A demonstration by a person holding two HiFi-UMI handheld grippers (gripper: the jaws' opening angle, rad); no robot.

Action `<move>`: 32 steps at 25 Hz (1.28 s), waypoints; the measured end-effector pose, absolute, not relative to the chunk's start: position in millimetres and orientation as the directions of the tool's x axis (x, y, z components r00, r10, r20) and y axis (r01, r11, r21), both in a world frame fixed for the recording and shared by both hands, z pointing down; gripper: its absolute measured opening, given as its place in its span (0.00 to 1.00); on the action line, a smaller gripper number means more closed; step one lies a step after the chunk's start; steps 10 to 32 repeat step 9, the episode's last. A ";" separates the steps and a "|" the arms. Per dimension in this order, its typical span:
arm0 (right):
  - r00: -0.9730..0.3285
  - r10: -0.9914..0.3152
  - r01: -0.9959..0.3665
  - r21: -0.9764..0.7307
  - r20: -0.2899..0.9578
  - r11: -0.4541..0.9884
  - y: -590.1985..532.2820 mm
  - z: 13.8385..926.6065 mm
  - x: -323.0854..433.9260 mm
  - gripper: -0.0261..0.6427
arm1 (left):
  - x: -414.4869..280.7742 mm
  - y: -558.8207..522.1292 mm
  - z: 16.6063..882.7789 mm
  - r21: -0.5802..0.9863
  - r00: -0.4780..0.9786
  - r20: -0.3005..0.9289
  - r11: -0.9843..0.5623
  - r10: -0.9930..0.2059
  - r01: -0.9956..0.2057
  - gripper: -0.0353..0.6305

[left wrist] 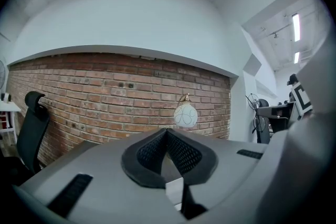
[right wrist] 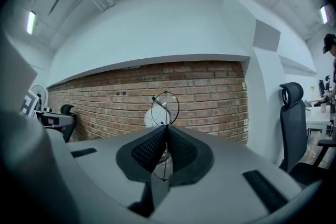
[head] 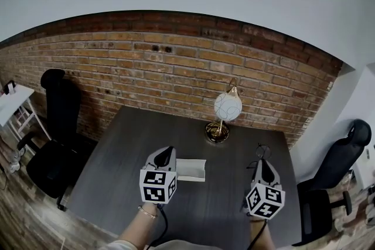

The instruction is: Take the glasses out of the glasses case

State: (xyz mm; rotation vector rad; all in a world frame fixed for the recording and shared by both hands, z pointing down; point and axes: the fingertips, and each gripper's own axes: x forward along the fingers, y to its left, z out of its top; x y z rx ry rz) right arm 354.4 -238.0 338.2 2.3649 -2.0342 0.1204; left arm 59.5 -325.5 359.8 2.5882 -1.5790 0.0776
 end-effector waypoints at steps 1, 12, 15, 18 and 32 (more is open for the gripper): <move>0.148 -0.986 -0.988 -0.035 0.072 -0.151 -238.6 338.6 354.3 0.10 | 58.9 -326.6 360.4 0.068 0.457 0.100 -0.452 -0.884 -0.889 0.08; 0.150 -0.986 -0.987 -0.037 0.072 -0.153 -244.5 340.5 357.0 0.10 | 58.8 -334.8 366.4 0.075 0.456 0.106 -0.450 -0.884 -0.890 0.08; 0.150 -0.986 -0.987 -0.037 0.072 -0.153 -244.5 340.5 357.0 0.10 | 58.8 -334.8 366.4 0.075 0.456 0.106 -0.450 -0.884 -0.890 0.08; 0.150 -0.986 -0.987 -0.037 0.072 -0.153 -244.5 340.5 357.0 0.10 | 58.8 -334.8 366.4 0.075 0.456 0.106 -0.450 -0.884 -0.890 0.08; 0.150 -0.986 -0.987 -0.037 0.072 -0.153 -244.5 340.5 357.0 0.10 | 58.8 -334.8 366.4 0.075 0.456 0.106 -0.450 -0.884 -0.890 0.08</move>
